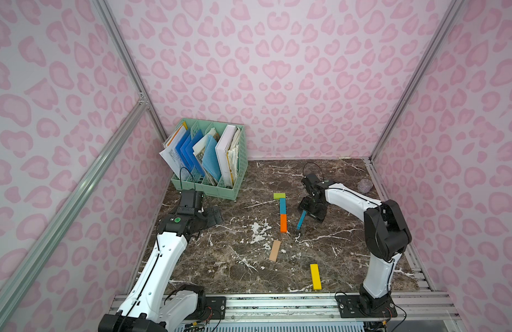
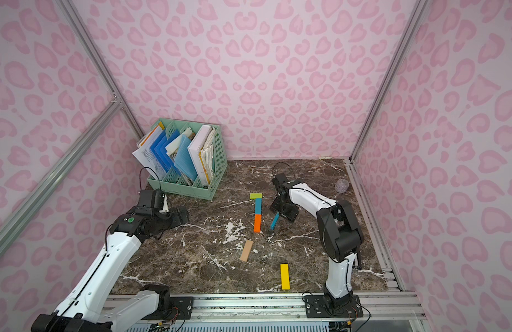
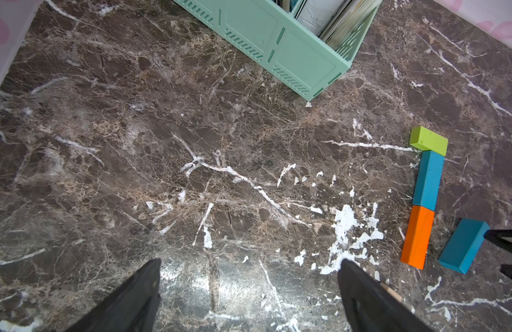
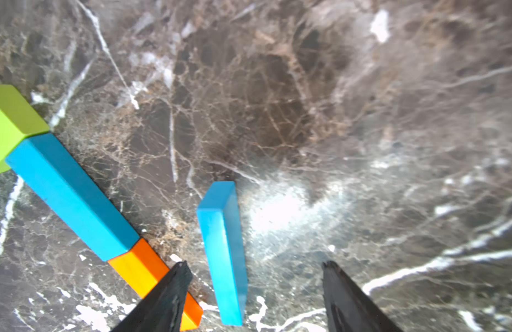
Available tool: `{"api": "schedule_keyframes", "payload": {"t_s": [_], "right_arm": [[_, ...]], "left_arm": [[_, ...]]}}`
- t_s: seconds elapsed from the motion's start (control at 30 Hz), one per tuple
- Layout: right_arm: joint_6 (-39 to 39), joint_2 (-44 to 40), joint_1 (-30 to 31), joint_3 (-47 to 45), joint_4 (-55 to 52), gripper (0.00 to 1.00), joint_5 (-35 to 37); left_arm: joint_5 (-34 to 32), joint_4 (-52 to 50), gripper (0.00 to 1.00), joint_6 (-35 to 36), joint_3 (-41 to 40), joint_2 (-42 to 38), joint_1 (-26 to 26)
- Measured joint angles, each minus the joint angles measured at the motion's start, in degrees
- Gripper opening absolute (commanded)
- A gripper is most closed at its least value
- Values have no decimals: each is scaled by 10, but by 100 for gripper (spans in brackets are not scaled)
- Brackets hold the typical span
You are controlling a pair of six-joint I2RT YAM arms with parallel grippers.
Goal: Assemble a giraffe with building blocks
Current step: Pick up the building block from the center of the board.
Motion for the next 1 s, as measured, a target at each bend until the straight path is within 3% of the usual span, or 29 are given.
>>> {"api": "schedule_keyframes", "payload": {"t_s": [0.2, 0.47, 0.8, 1.0], "right_arm": [[-17, -29, -3, -59, 5, 75, -1], [-30, -56, -1, -71, 37, 77, -15], [-49, -16, 3, -70, 69, 81, -48], [-31, -23, 12, -55, 24, 78, 28]], "left_arm": [[0, 0, 99, 0, -2, 0, 0], [0, 0, 98, 0, -3, -1, 0], [0, 0, 98, 0, -3, -3, 0], [0, 0, 98, 0, -3, -3, 0]]}}
